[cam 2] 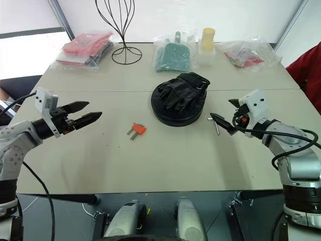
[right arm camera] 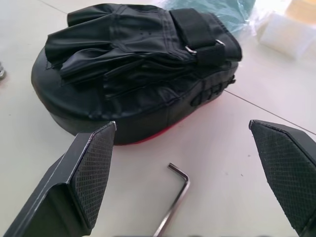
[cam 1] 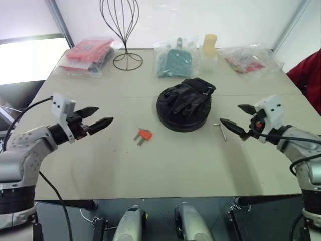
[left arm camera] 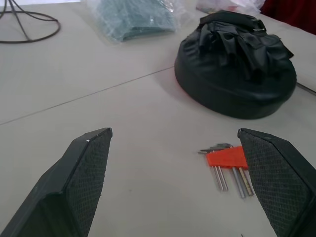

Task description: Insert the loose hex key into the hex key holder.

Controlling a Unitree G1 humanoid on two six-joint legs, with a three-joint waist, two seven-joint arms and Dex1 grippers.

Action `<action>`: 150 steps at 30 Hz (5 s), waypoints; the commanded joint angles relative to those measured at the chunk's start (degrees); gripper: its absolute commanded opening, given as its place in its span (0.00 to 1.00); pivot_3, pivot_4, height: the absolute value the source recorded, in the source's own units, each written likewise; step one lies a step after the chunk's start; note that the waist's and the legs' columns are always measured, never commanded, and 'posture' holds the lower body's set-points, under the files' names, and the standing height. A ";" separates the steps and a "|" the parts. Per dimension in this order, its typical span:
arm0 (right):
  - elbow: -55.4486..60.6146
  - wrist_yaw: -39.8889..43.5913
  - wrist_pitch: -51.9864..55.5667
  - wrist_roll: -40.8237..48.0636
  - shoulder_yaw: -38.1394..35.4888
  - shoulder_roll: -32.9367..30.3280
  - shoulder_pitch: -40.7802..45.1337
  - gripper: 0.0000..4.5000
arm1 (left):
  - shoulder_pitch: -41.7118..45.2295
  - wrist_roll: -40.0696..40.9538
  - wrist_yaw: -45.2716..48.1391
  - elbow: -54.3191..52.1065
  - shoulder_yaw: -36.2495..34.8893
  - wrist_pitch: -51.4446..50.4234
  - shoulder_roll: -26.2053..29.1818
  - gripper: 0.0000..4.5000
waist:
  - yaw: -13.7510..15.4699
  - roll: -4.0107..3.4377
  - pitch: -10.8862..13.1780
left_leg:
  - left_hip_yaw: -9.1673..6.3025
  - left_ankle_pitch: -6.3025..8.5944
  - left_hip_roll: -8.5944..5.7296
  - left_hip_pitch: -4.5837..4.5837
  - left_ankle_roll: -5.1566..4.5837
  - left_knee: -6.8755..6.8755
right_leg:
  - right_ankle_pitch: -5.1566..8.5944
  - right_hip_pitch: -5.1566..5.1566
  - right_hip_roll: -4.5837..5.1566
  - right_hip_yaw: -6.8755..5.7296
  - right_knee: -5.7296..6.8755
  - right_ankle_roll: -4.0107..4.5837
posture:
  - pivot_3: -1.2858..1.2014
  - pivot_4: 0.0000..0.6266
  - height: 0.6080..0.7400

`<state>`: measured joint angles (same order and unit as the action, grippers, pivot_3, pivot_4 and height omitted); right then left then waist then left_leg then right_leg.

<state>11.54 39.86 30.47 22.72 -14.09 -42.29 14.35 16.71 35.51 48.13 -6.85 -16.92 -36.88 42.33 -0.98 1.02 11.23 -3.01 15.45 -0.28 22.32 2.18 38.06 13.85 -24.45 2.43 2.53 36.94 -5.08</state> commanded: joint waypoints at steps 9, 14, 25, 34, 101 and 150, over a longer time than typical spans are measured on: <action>5.42 -1.78 -0.63 0.12 1.03 1.16 0.33 1.00 | 2.39 -2.55 0.94 2.17 1.04 4.60 0.25 0.95 | 0.00 0.00 0.00 | -0.02 0.00 0.01 0.00 0.00 0.00 | -0.03 0.00 -0.01 0.00 0.00 -0.05 | 0.52 0.24 1.00; 5.77 -2.06 -0.41 0.02 1.76 0.97 0.99 1.00 | 2.35 -2.75 1.03 2.28 1.31 5.13 0.28 0.95 | 0.02 0.00 0.00 | -0.03 0.00 0.02 0.00 0.00 0.00 | -0.04 -0.01 0.00 0.00 0.00 -0.07 | 0.52 0.24 1.00; 6.60 -3.60 2.26 0.84 3.00 2.14 2.86 1.00 | 2.43 -3.37 -0.49 2.83 1.76 6.31 -0.90 0.95 | -0.02 0.00 0.00 | -0.03 0.00 0.02 0.01 0.00 0.00 | -0.05 -0.01 0.00 0.00 0.01 -0.09 | 0.52 0.24 1.00; 7.23 -21.41 18.17 2.73 3.74 16.63 13.05 1.00 | 4.61 -4.54 -1.20 3.59 2.71 7.23 -2.00 0.95 | -0.08 0.01 0.00 | -0.08 0.00 0.03 0.02 0.00 0.00 | -0.07 -0.05 -0.02 0.00 0.06 -0.10 | 0.52 0.24 1.00; 2.59 -31.80 -1.76 -4.94 -0.81 26.39 22.61 0.01 | 9.48 -7.61 -1.00 -0.88 9.60 10.13 -5.53 1.00 | -1.08 -0.04 0.03 | -0.13 0.00 -0.03 0.13 0.00 -0.13 | -0.10 -0.19 0.04 -0.04 0.10 -0.15 | 0.52 0.24 1.00; 11.72 -6.79 -0.42 0.54 8.75 9.47 5.51 0.99 | 9.73 -8.00 9.03 5.95 11.39 12.55 -1.14 1.00 | -1.72 -0.10 0.06 | 0.01 0.03 0.15 -0.03 -0.06 -0.07 | -0.07 -0.08 -0.45 0.21 0.03 -0.11 | 0.52 0.24 1.00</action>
<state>23.93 29.66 30.17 21.90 -6.85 -32.57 19.44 26.81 27.68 55.20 -0.57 -3.41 -25.83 39.78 -2.70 0.92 11.29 -3.03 15.48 -0.11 22.29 2.11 37.97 13.80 -24.55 1.97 2.73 37.00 -5.16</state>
